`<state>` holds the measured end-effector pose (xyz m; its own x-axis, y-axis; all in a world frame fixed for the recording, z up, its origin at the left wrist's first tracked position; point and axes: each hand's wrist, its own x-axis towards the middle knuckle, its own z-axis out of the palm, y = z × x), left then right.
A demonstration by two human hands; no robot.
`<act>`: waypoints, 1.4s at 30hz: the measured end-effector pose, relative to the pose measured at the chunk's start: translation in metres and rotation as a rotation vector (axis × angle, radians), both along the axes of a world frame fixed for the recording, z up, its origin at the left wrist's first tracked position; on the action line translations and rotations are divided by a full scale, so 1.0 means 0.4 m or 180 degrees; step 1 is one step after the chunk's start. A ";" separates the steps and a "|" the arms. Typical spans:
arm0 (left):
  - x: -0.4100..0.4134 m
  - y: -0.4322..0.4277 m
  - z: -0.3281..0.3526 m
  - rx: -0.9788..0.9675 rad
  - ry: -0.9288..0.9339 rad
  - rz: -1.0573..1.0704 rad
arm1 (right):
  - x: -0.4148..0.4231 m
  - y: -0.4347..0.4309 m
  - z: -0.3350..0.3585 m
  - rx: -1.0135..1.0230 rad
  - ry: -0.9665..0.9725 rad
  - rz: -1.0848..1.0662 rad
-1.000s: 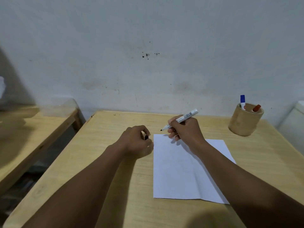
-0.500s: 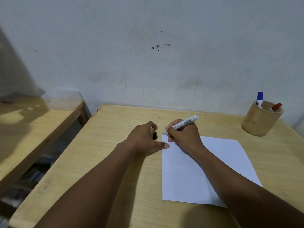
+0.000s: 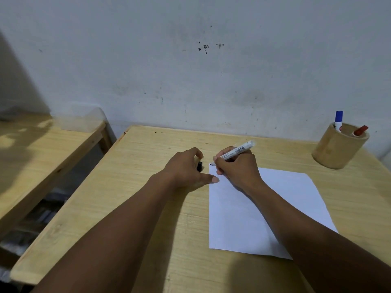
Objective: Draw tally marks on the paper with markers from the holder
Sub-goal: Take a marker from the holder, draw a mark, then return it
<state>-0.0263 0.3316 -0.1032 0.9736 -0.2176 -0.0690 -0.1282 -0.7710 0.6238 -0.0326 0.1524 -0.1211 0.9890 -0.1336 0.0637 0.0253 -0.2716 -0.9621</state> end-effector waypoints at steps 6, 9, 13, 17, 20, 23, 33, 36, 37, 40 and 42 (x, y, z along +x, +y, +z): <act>-0.001 -0.001 0.005 -0.0050 0.0056 0.0043 | 0.002 -0.001 0.002 0.0032 0.0107 0.0013; 0.007 0.013 0.013 -0.0274 0.0168 0.0081 | 0.000 -0.004 0.026 0.0469 0.0193 -0.0105; 0.009 0.033 0.014 -0.0727 0.0178 0.0114 | 0.011 -0.032 0.082 0.1607 0.0519 -0.0563; 0.018 0.017 0.050 -0.1584 0.0195 0.0242 | 0.019 -0.091 0.158 0.2083 0.0376 -0.0637; 0.033 -0.038 0.120 -0.2433 0.0417 0.0217 | 0.006 -0.157 0.221 0.2188 0.0365 -0.0245; 0.045 -0.128 0.182 -0.3084 0.0749 0.0027 | -0.018 -0.219 0.268 0.2345 0.0409 -0.0100; 0.043 -0.363 0.239 -0.3340 0.1116 -0.0515 | -0.088 -0.368 0.322 0.2190 -0.0066 -0.0252; 0.040 -0.406 0.241 -0.3218 0.1118 -0.0632 | -0.100 -0.396 0.313 0.2049 -0.0112 -0.0219; 0.039 -0.420 0.241 -0.3182 0.1110 -0.0643 | -0.102 -0.403 0.309 0.1992 -0.0125 -0.0186; 0.039 -0.459 0.239 -0.3109 0.1048 -0.0553 | -0.099 -0.420 0.297 0.1952 -0.0136 -0.0119; 0.041 -0.478 0.242 -0.3096 0.0984 -0.0474 | -0.094 -0.428 0.291 0.2065 -0.0108 -0.0129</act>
<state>-0.0099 0.1403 -0.0065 0.9018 -0.4302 -0.0412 0.0908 0.0955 0.9913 -0.0701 -0.0189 -0.0047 0.9812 -0.1926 -0.0112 0.0605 0.3627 -0.9299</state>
